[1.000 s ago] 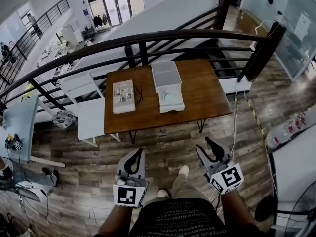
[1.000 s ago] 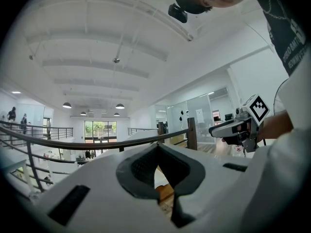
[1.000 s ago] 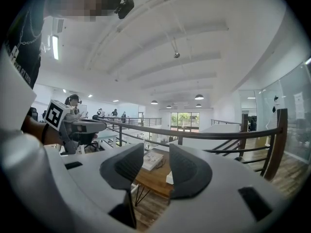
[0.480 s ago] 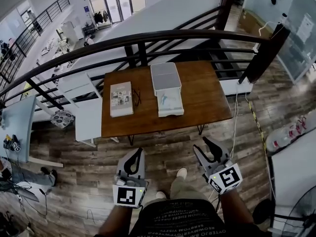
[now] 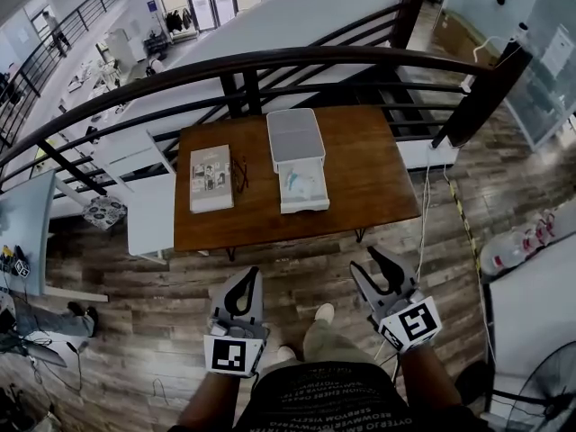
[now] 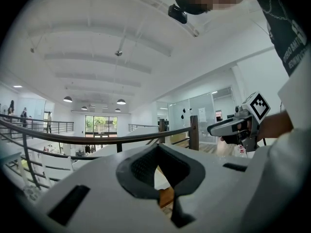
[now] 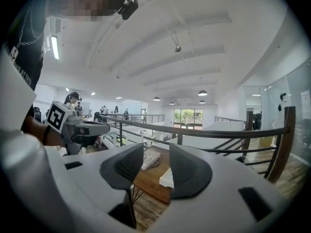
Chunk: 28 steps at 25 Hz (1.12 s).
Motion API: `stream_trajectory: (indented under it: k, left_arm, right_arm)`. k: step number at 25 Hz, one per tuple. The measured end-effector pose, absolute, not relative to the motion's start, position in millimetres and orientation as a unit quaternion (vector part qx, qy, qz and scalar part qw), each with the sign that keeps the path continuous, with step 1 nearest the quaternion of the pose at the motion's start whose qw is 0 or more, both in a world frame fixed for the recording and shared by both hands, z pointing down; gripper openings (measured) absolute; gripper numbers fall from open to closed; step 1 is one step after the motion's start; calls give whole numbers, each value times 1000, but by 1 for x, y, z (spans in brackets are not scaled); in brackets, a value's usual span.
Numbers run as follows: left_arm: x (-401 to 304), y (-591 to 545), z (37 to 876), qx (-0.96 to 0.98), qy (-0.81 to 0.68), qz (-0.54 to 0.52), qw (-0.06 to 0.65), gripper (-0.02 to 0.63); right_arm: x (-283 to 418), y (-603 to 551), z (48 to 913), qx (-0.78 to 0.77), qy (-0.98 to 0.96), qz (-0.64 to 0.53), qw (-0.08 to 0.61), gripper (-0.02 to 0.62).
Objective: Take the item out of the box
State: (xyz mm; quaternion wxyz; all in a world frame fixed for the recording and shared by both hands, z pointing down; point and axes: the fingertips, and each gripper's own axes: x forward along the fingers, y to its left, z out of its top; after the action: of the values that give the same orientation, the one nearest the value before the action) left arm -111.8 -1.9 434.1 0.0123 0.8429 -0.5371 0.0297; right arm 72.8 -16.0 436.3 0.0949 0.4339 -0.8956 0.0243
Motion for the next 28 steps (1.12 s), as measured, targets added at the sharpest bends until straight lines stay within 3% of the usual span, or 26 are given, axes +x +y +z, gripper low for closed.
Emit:
stream_trajectory:
  k: [28]
  left_arm:
    - [-44, -108, 392, 820, -571, 33, -26, 5]
  right_arm:
    - [140, -134, 405, 391, -918, 0, 61, 163]
